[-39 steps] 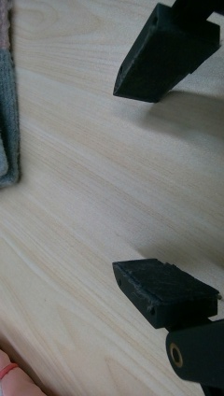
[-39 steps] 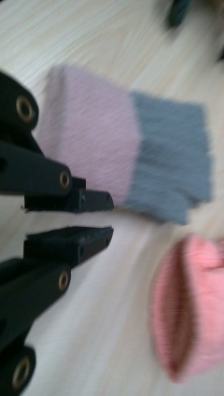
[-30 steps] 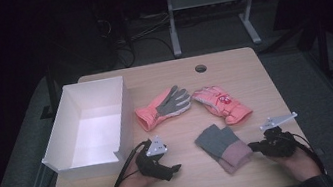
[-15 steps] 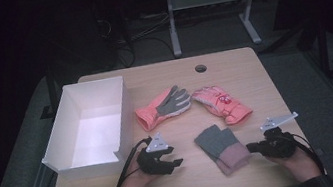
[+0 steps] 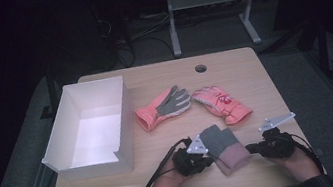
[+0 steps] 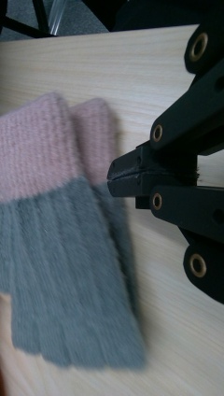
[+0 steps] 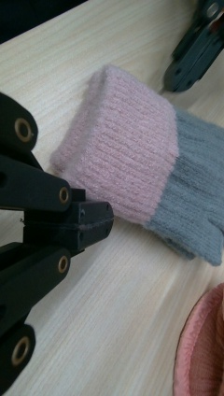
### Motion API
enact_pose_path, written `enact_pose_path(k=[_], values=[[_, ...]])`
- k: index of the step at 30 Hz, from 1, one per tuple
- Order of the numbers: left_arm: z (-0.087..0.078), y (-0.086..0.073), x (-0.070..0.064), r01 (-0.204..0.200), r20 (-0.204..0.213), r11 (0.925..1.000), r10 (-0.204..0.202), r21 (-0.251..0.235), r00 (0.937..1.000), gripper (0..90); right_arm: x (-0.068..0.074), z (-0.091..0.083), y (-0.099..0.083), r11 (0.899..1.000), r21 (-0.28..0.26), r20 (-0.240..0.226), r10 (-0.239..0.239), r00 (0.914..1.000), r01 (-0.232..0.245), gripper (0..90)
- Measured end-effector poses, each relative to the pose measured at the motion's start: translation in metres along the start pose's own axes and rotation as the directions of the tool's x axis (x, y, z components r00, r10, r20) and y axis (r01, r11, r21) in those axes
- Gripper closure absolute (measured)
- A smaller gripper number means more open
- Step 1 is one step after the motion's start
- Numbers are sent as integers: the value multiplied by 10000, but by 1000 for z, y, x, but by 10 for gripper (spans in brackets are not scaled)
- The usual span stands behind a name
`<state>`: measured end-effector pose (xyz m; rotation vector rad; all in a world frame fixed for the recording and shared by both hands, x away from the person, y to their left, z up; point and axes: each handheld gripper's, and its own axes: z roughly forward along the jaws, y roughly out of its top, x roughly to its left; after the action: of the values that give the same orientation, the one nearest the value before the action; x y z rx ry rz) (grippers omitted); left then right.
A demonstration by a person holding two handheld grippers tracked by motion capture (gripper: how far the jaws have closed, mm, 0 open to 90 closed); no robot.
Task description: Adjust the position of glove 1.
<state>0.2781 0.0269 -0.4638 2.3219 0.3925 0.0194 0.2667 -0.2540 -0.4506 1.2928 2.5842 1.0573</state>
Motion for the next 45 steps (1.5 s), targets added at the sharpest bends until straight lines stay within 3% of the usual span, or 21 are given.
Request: enact_pose_path(k=[4,12,26,27,30,35,40,43,45], values=[[9,3,1,16,33,9999,-17,138,10000,895,1,2,0,9999,79,-77,-80,9999,81,900],[9,3,2,108,19,9999,-108,63,9999,896,5,3,1,9995,146,-315,-273,9991,277,900],[1,-1,11,323,-183,9994,-322,77,9993,895,11,11,3,9971,545,-688,-495,9964,533,900],[-1,-2,13,191,-187,9995,-186,233,9997,896,13,13,3,9971,525,-727,-515,9960,554,900],[-4,-5,17,432,-227,9989,-428,170,9988,895,19,17,6,9956,601,-899,-665,9937,721,900],[-13,-9,26,372,-371,9983,-355,438,9987,895,27,25,11,9937,540,-1172,-909,9889,977,900],[-24,-15,38,637,-432,9959,-610,642,9972,895,37,36,17,9899,485,-1534,-1243,9803,1331,900],[-30,-19,44,914,-548,9945,-886,512,9946,895,45,43,21,9860,471,-1692,-1498,9741,1598,900],[-37,-21,50,848,-668,9943,-805,650,9945,895,49,47,24,9844,442,-1779,-1598,9710,1701,900]])
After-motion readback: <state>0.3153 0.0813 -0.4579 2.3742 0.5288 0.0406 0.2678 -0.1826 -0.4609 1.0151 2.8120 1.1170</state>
